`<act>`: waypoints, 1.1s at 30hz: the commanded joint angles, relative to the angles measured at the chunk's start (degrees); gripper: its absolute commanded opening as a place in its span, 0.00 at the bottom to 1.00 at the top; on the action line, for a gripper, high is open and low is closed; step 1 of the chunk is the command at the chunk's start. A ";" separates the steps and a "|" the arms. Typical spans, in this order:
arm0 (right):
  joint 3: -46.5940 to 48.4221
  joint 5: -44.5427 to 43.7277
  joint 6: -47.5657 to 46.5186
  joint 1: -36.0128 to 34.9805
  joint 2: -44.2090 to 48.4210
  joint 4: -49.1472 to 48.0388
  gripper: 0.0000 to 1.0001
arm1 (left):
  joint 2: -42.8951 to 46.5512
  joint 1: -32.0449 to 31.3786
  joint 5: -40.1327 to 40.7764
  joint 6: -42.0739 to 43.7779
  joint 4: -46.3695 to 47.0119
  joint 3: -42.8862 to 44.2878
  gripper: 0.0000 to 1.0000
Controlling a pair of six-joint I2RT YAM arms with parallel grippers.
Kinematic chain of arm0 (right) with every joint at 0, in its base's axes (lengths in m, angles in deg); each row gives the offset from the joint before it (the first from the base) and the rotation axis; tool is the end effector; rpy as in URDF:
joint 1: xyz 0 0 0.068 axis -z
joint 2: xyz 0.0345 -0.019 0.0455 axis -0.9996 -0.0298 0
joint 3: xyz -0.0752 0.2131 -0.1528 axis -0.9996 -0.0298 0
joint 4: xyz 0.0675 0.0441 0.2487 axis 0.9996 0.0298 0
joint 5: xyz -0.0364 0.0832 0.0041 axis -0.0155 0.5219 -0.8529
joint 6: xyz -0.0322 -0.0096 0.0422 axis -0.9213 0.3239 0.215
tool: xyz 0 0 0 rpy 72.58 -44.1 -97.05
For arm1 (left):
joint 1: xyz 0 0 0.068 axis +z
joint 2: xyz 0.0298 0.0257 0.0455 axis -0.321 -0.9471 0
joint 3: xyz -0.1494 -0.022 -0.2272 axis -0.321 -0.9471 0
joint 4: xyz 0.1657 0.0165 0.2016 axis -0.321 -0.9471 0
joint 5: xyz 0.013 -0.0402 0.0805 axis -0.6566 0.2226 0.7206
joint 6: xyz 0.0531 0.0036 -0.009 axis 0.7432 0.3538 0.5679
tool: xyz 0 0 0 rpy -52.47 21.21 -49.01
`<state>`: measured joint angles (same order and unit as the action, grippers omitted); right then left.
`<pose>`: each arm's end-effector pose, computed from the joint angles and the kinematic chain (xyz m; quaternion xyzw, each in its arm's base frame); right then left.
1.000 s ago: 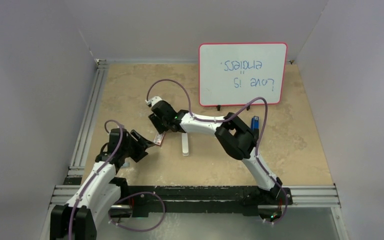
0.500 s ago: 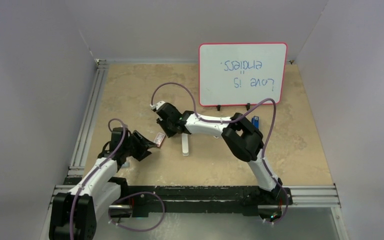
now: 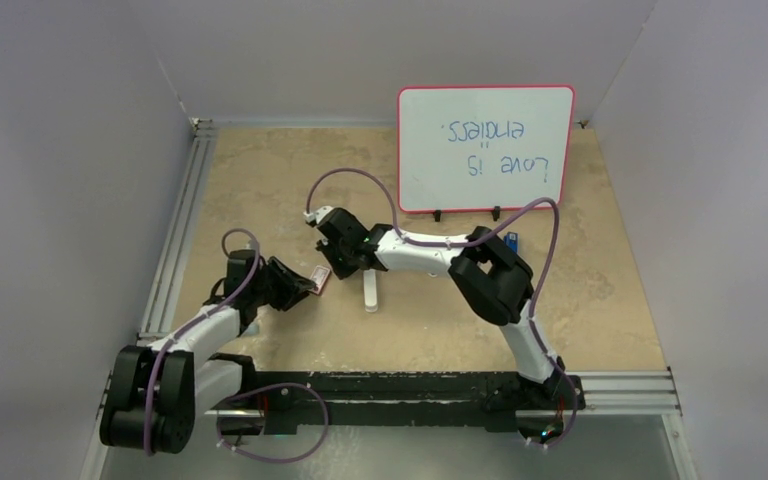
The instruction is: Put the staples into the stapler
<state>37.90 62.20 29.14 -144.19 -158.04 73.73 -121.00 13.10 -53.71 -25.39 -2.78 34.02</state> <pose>0.2685 0.3927 0.1693 -0.3218 0.8669 0.1937 0.3278 0.1768 -0.0288 0.1276 -0.3666 0.8399 -0.3283 0.2288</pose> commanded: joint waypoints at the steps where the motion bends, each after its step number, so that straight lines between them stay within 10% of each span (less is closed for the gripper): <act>1: -1.06 -2.27 1.20 1.03 5.53 -1.81 0.16 | -2.73 0.27 0.44 2.68 7.20 2.61 0.33; 10: -5.09 0.09 -6.15 2.41 12.17 -8.20 0.24 | -14.85 0.27 -6.43 6.10 17.38 8.15 0.35; 17: -7.45 17.79 -29.13 5.96 14.74 -10.76 0.58 | -21.95 0.35 -7.95 1.45 19.03 11.93 0.46; 33: 4.95 32.35 -63.25 6.28 0.56 3.51 0.64 | -4.86 0.62 4.72 2.81 -3.97 10.77 0.68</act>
<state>38.25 88.51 -26.18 -137.94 -156.40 72.36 -128.36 13.14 -51.21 -24.08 -1.93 44.99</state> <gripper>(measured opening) 0.641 0.623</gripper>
